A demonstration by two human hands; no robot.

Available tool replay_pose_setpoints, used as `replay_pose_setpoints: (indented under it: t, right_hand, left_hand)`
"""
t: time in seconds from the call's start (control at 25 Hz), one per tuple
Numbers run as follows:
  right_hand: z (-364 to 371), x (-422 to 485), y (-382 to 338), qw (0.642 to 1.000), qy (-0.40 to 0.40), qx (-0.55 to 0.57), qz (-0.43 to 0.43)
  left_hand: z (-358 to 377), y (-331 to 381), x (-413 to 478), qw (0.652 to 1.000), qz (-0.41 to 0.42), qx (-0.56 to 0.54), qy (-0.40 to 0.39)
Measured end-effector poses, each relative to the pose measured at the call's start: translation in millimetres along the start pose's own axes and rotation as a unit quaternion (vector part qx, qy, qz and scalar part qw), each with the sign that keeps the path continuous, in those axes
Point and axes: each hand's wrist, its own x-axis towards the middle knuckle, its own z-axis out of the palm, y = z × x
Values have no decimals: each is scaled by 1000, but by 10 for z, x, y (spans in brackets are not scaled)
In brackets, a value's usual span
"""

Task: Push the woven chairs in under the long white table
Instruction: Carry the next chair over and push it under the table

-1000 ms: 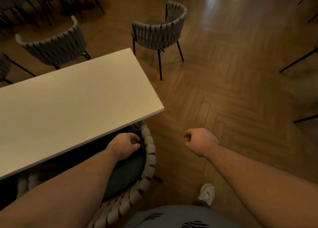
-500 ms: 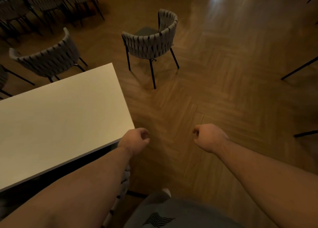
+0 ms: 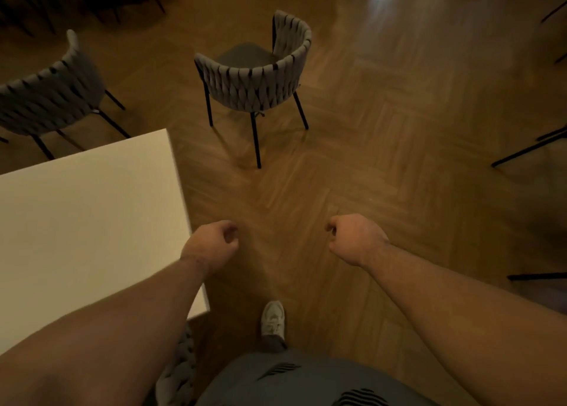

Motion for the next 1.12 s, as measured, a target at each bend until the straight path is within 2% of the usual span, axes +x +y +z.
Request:
replay_pose_setpoints:
  t: [0.24,0.4,0.64,0.8,1.12]
  right_hand:
    - [-759,1020,96,1000,16,18,8]
    - [-1190,1876,415,1000,19,12,-16]
    - [-1994,3251,1116,999,1,-1,-41]
    - [-2609,3979,1381,997,-10,-32,-73]
    - [-3457,5740,1230,990,-11,-80,-112]
  left_hand:
    - [-577,387,1289,999,15,11,-33]
    - [-615,799,2132,999,5,17,-34]
    - [-596,1771,3355,996,-31,60,-57]
    - [-762,2346,4045,998,-42,40,-24]
    - [-986,2367,5621,993,-111,-2,-33]
